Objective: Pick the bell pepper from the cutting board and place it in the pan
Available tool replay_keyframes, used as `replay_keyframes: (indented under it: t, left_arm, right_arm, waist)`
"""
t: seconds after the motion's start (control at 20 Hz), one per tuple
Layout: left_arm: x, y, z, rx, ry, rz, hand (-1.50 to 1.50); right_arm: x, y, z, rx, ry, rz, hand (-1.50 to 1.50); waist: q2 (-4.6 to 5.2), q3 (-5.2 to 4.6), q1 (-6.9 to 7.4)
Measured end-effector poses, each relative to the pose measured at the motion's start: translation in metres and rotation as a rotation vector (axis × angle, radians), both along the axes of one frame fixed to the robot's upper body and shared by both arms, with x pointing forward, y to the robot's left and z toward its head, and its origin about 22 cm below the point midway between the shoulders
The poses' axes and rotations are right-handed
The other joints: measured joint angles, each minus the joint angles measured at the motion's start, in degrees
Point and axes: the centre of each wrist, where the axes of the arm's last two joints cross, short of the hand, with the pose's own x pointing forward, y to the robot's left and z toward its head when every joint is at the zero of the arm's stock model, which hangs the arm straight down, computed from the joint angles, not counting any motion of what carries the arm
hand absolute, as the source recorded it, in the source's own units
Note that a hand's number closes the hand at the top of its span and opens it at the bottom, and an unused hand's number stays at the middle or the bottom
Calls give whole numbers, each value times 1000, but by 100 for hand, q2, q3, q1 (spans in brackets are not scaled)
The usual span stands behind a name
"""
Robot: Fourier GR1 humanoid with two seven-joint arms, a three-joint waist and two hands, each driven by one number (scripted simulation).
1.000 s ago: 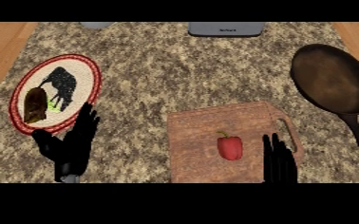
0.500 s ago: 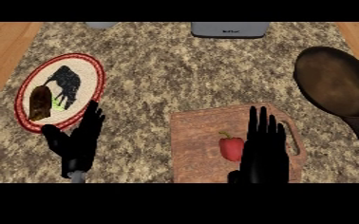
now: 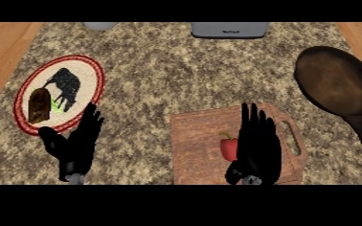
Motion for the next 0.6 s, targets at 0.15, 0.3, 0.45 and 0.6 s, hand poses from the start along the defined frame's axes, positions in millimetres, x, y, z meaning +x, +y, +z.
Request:
replay_keyframes:
  t: [0.15,0.3,0.45,0.6]
  left_arm:
    - [0,1,-1,-1,-4,0,0]
    - [-1,8,-3,-1,-6,-2,0]
    - [-1,4,5,-4,-1,0,0]
    - [-7,0,1,-4,5,1,0]
  right_arm:
    - [1,2,-2,-9,9,8,-150]
    - [2,6,-4,-12,-5,18,-150]
    - [-1,5,-13,-23,-11,19,-150]
    - [0,5,-23,-34,-20,6,-150]
  waist:
    - [-10,6,-20]
    - [-16,11,-29]
    - [-14,5,-35]
    - [-11,1,-38]
